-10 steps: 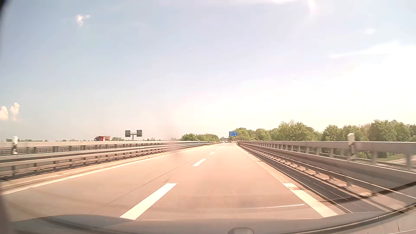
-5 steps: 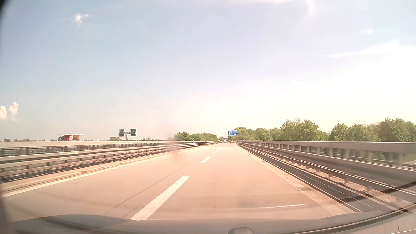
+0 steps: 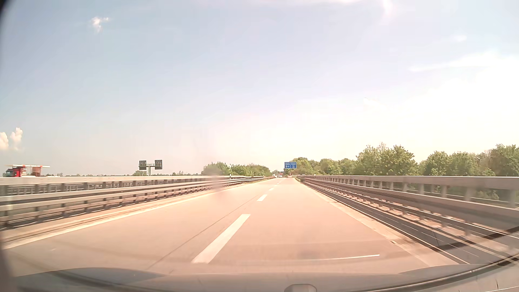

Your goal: Follow the waypoints while adhering to traffic rules and regulations

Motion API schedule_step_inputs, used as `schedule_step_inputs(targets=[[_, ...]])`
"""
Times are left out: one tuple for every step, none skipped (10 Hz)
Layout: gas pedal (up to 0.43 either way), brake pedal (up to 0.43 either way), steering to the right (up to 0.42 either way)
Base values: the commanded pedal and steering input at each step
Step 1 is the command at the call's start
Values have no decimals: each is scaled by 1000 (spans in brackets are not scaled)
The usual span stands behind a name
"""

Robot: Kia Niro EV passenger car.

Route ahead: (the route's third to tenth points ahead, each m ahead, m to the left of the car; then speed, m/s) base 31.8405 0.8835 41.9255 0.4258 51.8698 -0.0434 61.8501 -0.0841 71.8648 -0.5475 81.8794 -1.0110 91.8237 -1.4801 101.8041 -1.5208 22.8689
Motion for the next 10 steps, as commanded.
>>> schedule_step_inputs(targets=[[681,0,-5],[681,0,-5],[681,0,-5],[681,0,-5],[681,0,-5],[681,0,-5],[681,0,-5],[681,0,-5],[681,0,-5],[681,0,-5]])
